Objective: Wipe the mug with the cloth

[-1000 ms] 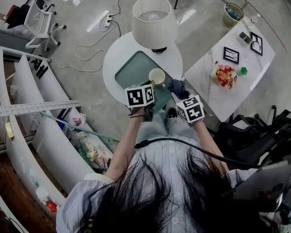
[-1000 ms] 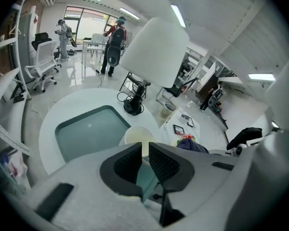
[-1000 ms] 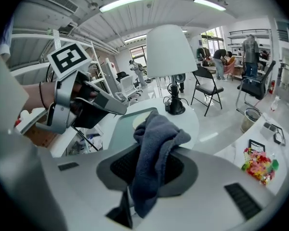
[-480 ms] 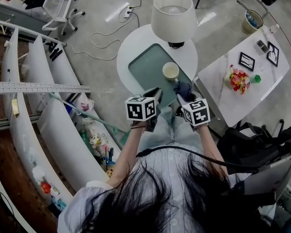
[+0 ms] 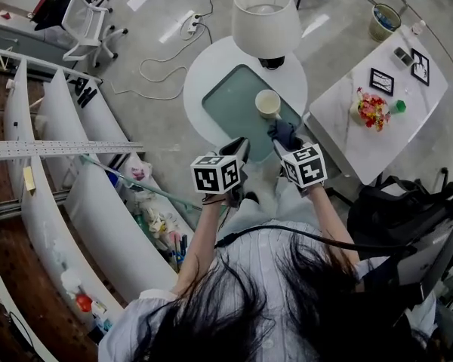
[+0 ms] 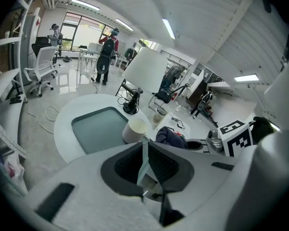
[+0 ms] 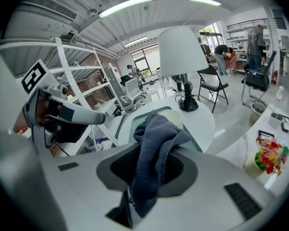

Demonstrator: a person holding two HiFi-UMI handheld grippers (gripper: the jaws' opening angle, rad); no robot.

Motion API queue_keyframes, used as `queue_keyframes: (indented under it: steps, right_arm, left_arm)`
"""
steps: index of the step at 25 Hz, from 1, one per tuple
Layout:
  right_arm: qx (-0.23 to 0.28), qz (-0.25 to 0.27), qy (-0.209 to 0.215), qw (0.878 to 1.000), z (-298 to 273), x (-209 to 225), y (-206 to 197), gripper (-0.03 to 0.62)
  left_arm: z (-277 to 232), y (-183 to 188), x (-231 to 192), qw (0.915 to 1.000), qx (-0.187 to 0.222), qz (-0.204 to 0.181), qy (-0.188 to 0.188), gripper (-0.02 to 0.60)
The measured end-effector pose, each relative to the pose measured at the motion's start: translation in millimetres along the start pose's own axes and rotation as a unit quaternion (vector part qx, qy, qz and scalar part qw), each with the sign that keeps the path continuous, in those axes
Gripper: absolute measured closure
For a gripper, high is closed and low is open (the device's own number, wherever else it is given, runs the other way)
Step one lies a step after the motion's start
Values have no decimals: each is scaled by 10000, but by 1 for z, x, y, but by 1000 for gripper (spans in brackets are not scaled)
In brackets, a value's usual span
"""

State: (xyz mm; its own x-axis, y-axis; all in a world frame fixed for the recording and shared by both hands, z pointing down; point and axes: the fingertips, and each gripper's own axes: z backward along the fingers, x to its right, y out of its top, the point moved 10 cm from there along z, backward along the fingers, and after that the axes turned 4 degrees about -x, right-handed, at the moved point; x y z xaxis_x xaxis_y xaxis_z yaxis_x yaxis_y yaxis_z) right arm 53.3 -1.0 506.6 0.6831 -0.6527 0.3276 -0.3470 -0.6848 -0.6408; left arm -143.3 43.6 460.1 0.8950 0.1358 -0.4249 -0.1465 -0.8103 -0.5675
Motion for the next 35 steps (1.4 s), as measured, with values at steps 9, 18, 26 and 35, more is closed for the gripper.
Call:
queue_keyframes:
  steps: [9, 18, 26, 35]
  right_arm:
    - [313, -335, -145, 9988, 4, -63, -18, 500]
    - [433, -501, -295, 9974, 16, -140, -57, 500]
    - [488, -439, -455, 9968, 33, -178, -84, 500]
    - [557, -317, -578, 9963, 46, -199, -100, 500]
  left_arm:
    - [43, -24, -13, 9981, 68, -488, -369, 532]
    - [99, -75, -39, 9967, 134, -582, -556, 532]
    - [122, -102, -40, 9938, 211, -761, -788, 532]
    - [133, -113, -35, 9896, 260, -1016, -983, 532]
